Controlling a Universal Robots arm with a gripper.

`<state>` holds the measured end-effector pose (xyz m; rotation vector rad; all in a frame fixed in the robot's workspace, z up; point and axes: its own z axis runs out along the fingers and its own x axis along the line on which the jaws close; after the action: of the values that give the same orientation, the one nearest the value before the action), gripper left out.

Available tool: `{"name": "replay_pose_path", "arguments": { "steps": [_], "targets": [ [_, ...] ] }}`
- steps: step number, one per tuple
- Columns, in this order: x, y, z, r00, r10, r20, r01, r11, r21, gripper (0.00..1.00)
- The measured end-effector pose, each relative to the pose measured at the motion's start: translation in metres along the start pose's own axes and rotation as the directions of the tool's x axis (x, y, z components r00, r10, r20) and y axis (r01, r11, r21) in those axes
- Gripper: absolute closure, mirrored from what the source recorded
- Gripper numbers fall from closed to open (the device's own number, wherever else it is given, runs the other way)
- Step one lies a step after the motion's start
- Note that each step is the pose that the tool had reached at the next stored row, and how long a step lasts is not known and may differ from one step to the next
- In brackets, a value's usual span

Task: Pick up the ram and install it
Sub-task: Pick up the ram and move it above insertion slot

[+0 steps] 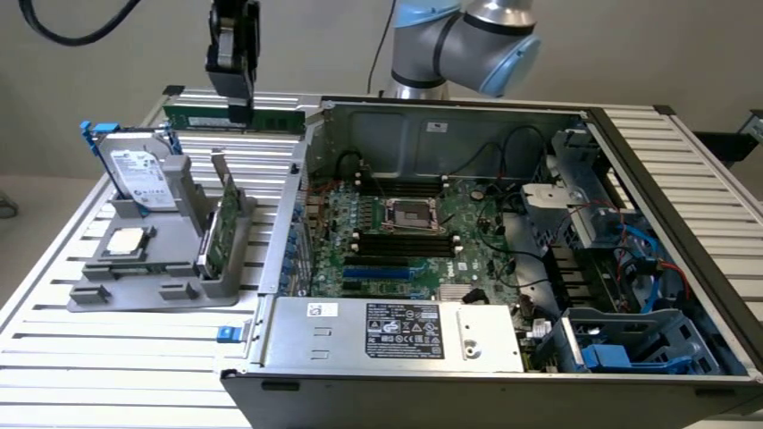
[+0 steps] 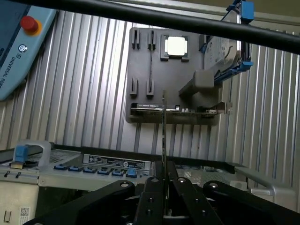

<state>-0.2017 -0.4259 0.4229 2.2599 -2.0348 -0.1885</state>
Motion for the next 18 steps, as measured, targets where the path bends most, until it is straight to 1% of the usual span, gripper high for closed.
{"name": "replay_pose_path", "arguments": {
  "steps": [7,9,15,17,18],
  "targets": [
    [0.0,-0.0275,-0.004,1.0,0.0,-0.0001,0.0,1.0,0.0017,0.86],
    [-0.001,-0.0358,-0.0051,1.0,0.0,-0.0001,0.0,1.0,0.0031,0.86],
    [0.001,-0.0585,-0.0065,1.0,-0.001,0.0022,0.001,0.9998,0.0206,0.86],
    [0.002,-0.0671,-0.0069,1.0,-0.001,0.0031,0.001,0.9997,0.0259,0.86],
    [0.003,-0.0715,-0.007,1.0,-0.001,0.0037,0.001,0.9996,0.0276,0.86]
  ]
}}
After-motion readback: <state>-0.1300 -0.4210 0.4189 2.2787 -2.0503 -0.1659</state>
